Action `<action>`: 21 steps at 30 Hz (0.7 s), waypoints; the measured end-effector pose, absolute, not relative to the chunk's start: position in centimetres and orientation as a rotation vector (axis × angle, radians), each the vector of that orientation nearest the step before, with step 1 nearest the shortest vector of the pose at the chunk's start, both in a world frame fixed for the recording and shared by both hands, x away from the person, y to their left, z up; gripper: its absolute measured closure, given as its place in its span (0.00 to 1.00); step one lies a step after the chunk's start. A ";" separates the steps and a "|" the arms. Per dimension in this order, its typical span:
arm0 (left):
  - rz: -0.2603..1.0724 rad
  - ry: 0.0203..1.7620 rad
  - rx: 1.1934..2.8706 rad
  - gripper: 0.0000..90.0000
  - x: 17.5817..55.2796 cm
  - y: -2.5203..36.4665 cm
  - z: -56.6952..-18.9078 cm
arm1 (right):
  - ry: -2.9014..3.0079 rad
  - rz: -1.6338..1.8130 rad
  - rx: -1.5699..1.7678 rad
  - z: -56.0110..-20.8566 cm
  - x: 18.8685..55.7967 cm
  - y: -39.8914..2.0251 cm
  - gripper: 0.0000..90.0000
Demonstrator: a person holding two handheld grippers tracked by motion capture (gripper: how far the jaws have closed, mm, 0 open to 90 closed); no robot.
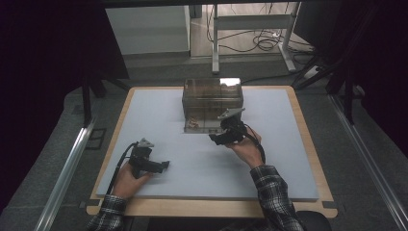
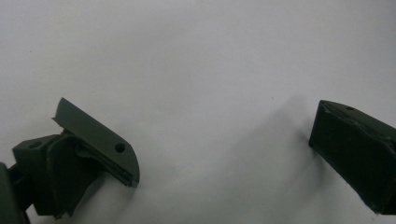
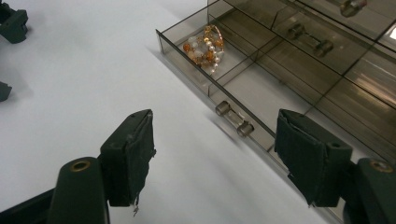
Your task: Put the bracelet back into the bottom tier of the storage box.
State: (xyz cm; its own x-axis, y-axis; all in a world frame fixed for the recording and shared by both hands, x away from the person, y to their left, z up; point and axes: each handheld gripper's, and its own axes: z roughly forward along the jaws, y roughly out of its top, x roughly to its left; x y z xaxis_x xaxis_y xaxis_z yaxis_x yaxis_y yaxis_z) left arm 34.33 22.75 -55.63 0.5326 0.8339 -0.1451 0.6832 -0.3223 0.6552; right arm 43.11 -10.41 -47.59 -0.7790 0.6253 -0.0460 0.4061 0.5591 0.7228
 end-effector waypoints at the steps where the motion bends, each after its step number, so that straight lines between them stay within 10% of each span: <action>1: 0.286 1.224 2.094 0.00 34.3 22.7 -55.6 | 2.500 1.046 0.853 -47.6 43.1 -10.5 0.30; 21: 0.285 1.224 2.094 0.00 34.3 22.7 -55.6 | 2.542 1.004 0.902 -47.7 42.0 -13.1 0.21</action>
